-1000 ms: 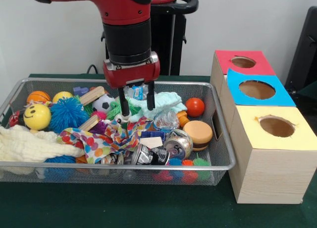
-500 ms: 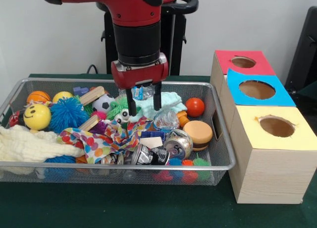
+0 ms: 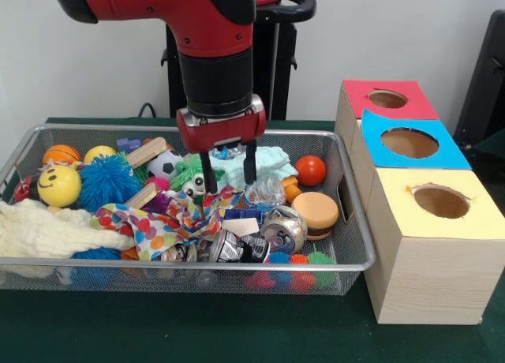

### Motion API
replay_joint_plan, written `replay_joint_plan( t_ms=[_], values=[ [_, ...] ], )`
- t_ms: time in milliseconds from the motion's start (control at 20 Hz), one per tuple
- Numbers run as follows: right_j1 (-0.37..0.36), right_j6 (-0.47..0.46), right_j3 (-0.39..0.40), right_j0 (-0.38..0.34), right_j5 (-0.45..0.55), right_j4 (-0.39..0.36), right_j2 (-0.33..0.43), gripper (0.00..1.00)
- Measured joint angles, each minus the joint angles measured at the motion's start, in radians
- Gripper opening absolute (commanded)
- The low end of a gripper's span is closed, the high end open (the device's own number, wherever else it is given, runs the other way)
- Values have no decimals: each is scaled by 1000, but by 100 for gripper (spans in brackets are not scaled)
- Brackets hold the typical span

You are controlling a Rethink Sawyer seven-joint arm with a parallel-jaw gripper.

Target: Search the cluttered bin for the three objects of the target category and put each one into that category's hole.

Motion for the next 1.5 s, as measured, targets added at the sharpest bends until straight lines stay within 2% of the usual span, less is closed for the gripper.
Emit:
replay_joint_plan(
  t_ms=[400, 750, 1050, 1500],
  values=[
    [54, 0, -36, -3, 0, 0, 0, 100],
    [67, 0, -50, -14, 0, 0, 0, 100],
    [47, 0, -45, -40, 0, 0, 5, 100],
    [-27, 0, -18, -80, 0, 0, 9, 100]
  ],
)
